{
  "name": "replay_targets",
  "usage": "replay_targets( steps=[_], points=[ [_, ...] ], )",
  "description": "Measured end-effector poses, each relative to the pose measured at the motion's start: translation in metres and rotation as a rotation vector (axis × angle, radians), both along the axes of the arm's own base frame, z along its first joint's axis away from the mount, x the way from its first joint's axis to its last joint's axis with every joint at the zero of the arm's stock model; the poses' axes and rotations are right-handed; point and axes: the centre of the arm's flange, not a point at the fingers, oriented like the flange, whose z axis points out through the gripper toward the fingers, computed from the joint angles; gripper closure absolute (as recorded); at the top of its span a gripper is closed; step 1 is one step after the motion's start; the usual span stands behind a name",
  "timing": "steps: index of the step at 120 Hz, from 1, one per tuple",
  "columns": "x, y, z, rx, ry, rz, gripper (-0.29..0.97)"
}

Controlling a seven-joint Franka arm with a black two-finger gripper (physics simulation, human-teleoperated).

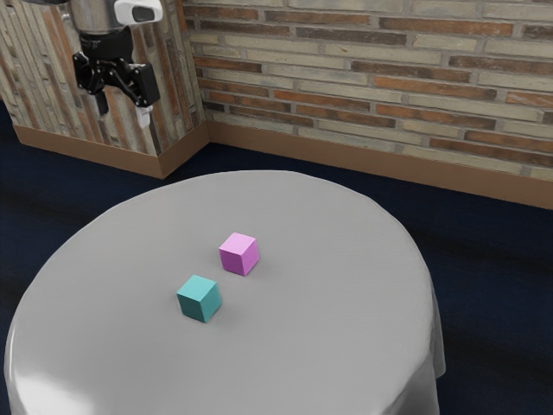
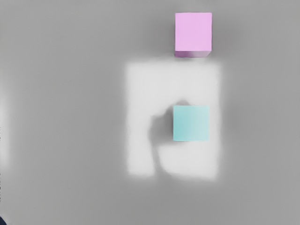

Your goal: Pick up the blue block with one arm, and put the blue block on the pink block with one arm

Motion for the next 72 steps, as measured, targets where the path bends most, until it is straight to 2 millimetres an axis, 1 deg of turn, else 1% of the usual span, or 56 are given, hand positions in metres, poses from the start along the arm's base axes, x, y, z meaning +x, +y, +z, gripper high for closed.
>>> replay_targets(
  steps=[22, 25, 26, 28, 30, 31, 33, 35, 37, 40, 42, 43, 45, 47, 49, 53, 58, 61, 67, 69, 72],
  points=[
    [0.003, 0.006, 0.004, -0.008, -0.043, 0.003, 0.00],
    [0.001, 0.006, 0.009, -0.009, -0.055, 0.002, 0.00],
    [-0.001, 0.006, 0.015, -0.010, -0.068, 0.001, 0.00],
    [-0.010, 0.006, 0.035, -0.013, -0.109, -0.002, 0.00],
    [-0.025, 0.008, 0.061, -0.019, -0.157, -0.005, 0.00],
    [-0.035, 0.010, 0.075, -0.024, -0.181, -0.003, 0.00],
    [-0.057, 0.022, 0.099, -0.029, -0.224, 0.015, 0.00],
    [-0.093, 0.041, 0.123, -0.030, -0.265, 0.045, 0.01],
    [-0.134, 0.056, 0.140, -0.030, -0.298, 0.074, 0.00],
    [-0.189, 0.066, 0.153, -0.029, -0.335, 0.098, 0.00],
    [-0.225, 0.069, 0.154, -0.031, -0.349, 0.108, 0.00],
    [-0.239, 0.070, 0.150, -0.032, -0.348, 0.112, 0.00],
    [-0.260, 0.070, 0.137, -0.033, -0.334, 0.115, 0.00],
    [-0.272, 0.069, 0.121, -0.033, -0.312, 0.117, 0.00],
    [-0.279, 0.068, 0.104, -0.032, -0.286, 0.118, 0.00],
    [-0.281, 0.065, 0.062, -0.031, -0.212, 0.116, 0.00],
    [-0.282, 0.063, 0.019, -0.031, -0.147, 0.114, 0.00],
    [-0.278, 0.062, -0.012, -0.032, -0.099, 0.112, 0.00],
    [-0.270, 0.059, -0.066, -0.034, -0.025, 0.111, 0.00],
    [-0.266, 0.058, -0.084, -0.035, -0.003, 0.110, 0.00],
    [-0.260, 0.057, -0.104, -0.034, 0.021, 0.110, 0.00]
  ],
)
